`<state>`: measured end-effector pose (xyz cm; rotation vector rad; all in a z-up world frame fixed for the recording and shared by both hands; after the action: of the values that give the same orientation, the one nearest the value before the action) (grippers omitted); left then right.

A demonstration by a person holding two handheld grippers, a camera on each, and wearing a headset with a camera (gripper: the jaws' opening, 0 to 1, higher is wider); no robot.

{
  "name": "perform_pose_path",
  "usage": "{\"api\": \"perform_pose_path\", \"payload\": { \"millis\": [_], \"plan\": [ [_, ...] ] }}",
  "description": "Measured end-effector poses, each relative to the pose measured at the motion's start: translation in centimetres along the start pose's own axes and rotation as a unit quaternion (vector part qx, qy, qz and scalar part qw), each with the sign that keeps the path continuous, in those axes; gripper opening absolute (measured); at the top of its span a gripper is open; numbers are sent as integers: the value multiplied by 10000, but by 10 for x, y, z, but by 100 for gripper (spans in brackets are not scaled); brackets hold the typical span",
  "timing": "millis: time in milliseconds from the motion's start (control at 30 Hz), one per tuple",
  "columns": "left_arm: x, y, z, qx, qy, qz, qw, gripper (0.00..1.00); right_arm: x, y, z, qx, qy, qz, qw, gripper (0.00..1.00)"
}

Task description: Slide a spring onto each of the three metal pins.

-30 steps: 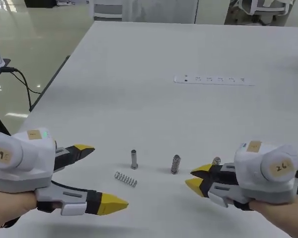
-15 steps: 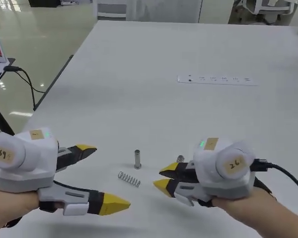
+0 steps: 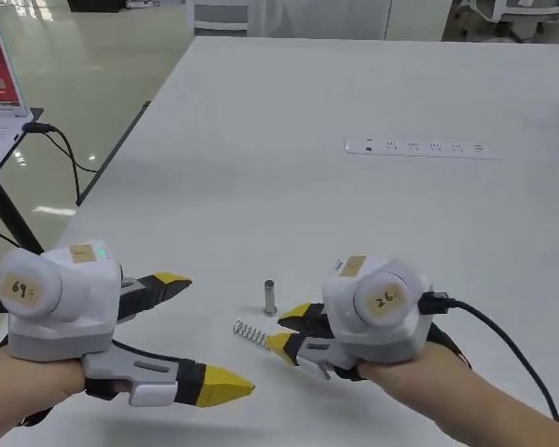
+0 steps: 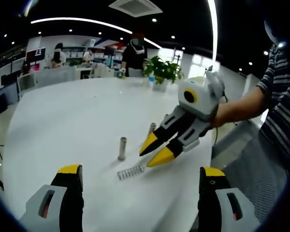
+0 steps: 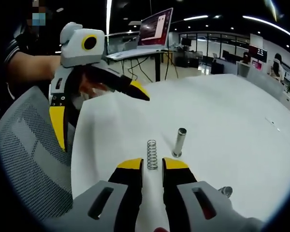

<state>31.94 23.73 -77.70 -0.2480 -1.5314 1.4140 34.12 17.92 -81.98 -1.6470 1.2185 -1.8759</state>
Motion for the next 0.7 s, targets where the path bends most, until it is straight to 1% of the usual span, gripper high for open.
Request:
{"api": "perform_pose_path", "payload": {
  "millis": [167,233,333,467,533,700],
  "plan": [
    [-2,-2,3,4,1,-12,10000,98,-11,5,-3,157,21,-120,9998,15],
    [-2,-2,3,-5,6,-21,10000,98,-14,9,-1,242,33,-213,9995,14],
    [-3,-2,4,-13,9,-44,10000,98,-15,11,0,237,30,-230,9994,14],
    [-5,-3,4,-24,12,-69,10000,97,-16,11,2,160,30,-178,9997,13],
    [-5,-3,5,-31,16,-83,10000,97,-17,11,1,167,0,-187,9997,12],
    [-6,-5,6,-33,14,-79,10000,97,-23,18,-2,289,-49,-317,9991,11]
  ]
}}
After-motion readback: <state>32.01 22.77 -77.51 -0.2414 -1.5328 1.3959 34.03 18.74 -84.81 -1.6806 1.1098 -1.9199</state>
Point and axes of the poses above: the centre of the closed fingertips' face, and the gripper's own axes: x roughly backward along the fingers, z roughly to its right, y roughly out of its underside, the point moved 2 cm from there along x, roughly backward along the fingers, and after that the axes turned 3 degrees about -z, right-handed, at the moved point
